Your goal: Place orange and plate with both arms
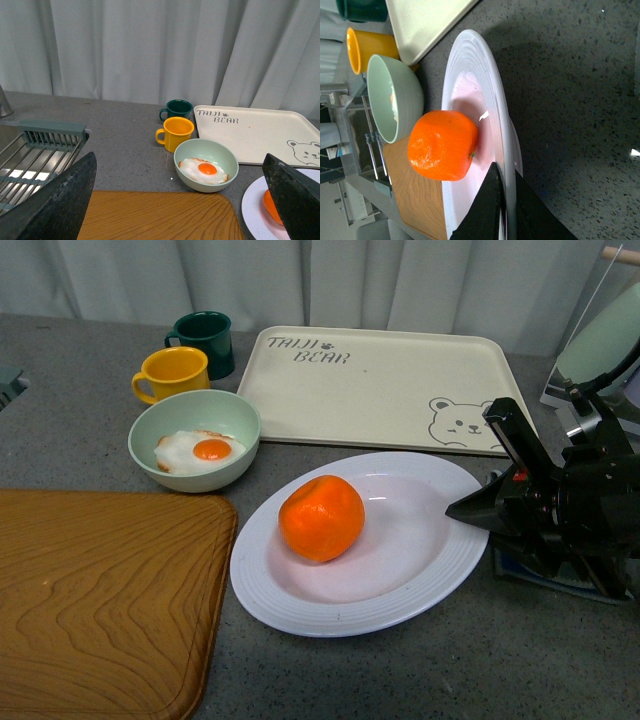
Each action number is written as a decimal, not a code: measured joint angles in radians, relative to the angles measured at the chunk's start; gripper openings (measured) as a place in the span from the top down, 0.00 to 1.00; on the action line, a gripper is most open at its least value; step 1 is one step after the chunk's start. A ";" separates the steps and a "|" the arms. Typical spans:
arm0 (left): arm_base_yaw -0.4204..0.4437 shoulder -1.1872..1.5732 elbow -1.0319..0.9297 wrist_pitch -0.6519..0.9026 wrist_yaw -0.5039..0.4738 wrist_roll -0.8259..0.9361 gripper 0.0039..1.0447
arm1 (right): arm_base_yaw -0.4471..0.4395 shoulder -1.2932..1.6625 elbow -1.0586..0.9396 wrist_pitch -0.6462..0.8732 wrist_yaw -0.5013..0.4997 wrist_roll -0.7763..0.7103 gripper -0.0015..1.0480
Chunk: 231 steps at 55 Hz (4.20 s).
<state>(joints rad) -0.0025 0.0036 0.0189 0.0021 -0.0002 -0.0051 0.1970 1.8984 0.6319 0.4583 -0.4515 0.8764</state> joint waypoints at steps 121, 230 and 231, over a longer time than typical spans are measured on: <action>0.000 0.000 0.000 0.000 0.000 0.000 0.06 | -0.082 0.358 0.642 -0.027 0.155 -0.369 0.07; 0.000 0.000 0.000 0.000 0.000 0.000 0.06 | -0.196 -1.382 -0.627 0.052 0.453 -0.873 0.99; 0.000 0.000 0.000 0.000 0.000 0.000 0.06 | -0.196 -1.394 -0.627 0.042 0.453 -0.873 0.99</action>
<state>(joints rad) -0.0029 0.0036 0.0189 0.0021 0.0002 -0.0048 0.0013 0.5045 0.0051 0.5003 0.0017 0.0032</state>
